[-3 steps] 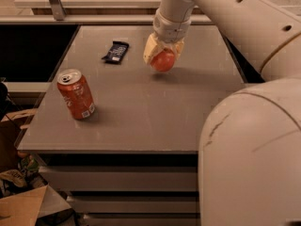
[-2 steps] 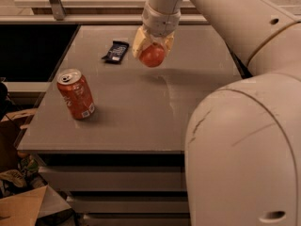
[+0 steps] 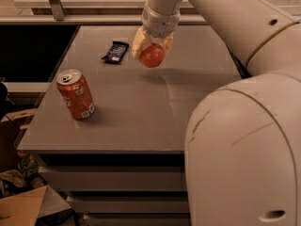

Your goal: Move apple near coke can

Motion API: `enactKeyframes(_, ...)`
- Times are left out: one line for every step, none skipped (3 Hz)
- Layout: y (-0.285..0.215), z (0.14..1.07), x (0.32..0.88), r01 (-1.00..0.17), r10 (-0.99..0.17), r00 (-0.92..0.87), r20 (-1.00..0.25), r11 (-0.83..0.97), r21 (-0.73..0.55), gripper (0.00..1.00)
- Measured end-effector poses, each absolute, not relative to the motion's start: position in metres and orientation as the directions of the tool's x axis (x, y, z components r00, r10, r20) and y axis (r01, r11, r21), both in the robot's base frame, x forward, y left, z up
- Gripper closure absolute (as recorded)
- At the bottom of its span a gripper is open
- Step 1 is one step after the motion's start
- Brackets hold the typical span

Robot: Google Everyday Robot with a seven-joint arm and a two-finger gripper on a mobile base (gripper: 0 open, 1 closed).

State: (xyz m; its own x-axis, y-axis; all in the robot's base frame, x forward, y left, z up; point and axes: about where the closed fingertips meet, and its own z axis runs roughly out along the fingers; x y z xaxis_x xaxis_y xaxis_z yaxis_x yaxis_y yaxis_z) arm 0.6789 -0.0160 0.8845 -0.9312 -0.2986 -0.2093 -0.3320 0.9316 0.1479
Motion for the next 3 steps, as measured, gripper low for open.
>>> enactKeyframes(-0.001,0.888,0.666,-0.292,-0.263,-0.947,-0.187,0.945,0.147,1.0)
enactKeyframes(0.024,0.897,0.64,-0.238,-0.215,-0.966,-0.141,0.956,0.171,1.0)
enactKeyframes(0.053,0.897,0.617,-0.206,-0.19,-0.977,-0.097,0.958,0.201,1.0)
